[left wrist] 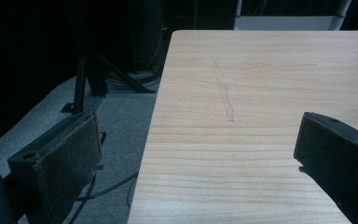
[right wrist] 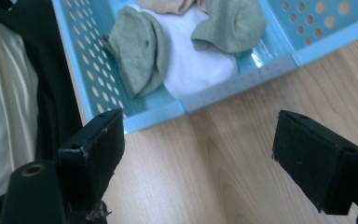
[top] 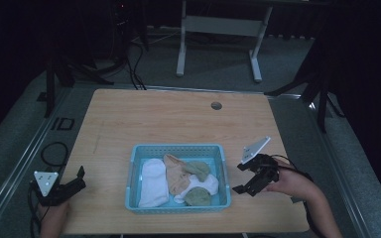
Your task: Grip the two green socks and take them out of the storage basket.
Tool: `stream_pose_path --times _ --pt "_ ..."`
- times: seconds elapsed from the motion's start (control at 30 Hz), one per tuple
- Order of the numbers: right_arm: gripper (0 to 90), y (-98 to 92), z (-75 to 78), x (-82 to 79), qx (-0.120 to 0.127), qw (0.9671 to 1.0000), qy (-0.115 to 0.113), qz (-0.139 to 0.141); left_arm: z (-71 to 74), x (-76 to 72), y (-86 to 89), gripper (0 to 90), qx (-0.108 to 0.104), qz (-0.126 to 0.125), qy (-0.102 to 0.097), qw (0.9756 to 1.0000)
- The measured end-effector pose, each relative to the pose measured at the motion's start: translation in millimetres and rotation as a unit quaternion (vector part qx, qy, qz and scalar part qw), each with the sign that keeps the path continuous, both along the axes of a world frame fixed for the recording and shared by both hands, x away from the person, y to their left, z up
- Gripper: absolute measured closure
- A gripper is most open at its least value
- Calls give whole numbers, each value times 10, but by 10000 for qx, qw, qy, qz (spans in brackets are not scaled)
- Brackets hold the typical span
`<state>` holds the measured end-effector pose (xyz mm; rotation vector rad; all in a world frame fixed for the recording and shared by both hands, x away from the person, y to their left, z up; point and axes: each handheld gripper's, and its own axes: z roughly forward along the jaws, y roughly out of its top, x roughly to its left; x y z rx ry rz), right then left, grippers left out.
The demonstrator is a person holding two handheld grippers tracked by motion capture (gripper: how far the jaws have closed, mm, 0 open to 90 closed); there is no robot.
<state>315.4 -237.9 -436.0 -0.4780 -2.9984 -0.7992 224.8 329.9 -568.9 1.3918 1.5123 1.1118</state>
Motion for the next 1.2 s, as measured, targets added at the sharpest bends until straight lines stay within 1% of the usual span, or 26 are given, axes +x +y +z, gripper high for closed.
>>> stream_pose_path --times 0.17,0.27,0.33,0.43,0.6,0.67,0.73,0.8,0.83,0.9,0.97,1.03,1.1,1.2 --pt "163 113 -22 -5 -45 9998 48 196 0 2 1 4 -15 0 7 10000" --pt "163 157 -28 -2 -61 9997 53 244 0 1 1 4 -13 -1 4 10000" --pt "163 224 -33 4 -99 9994 65 320 0 2 1 4 -21 3 7 10000" --pt "163 287 -45 17 -79 9991 171 375 0 2 1 4 -23 2 5 10000" --pt "164 381 -73 14 -98 9987 177 476 0 0 1 4 -1 -12 0 10000" --pt "174 402 -76 15 -92 9985 165 512 0 0 1 4 -1 -14 0 10000" --pt "188 458 -80 17 -71 9985 73 538 0 1 1 4 -5 -16 6 10000" --pt "197 495 -87 19 -82 9985 52 539 0 1 1 4 -3 -19 1 10000" --pt "213 520 -96 18 -95 9982 24 587 0 0 1 4 0 -23 3 10000" --pt "223 560 -111 19 -120 9980 50 624 0 -1 2 4 2 -25 1 10000" --pt "264 601 -130 25 -113 9976 50 679 0 0 2 4 -1 -26 2 10000" --pt "276 653 -157 21 -150 9972 84 729 1 -1 2 4 3 -28 4 10000" --pt "323 693 -183 22 -182 9969 107 764 0 -2 1 4 7 -27 2 10000" --pt "330 744 -223 25 -209 9962 138 832 1 -2 0 4 9 -27 3 10000"
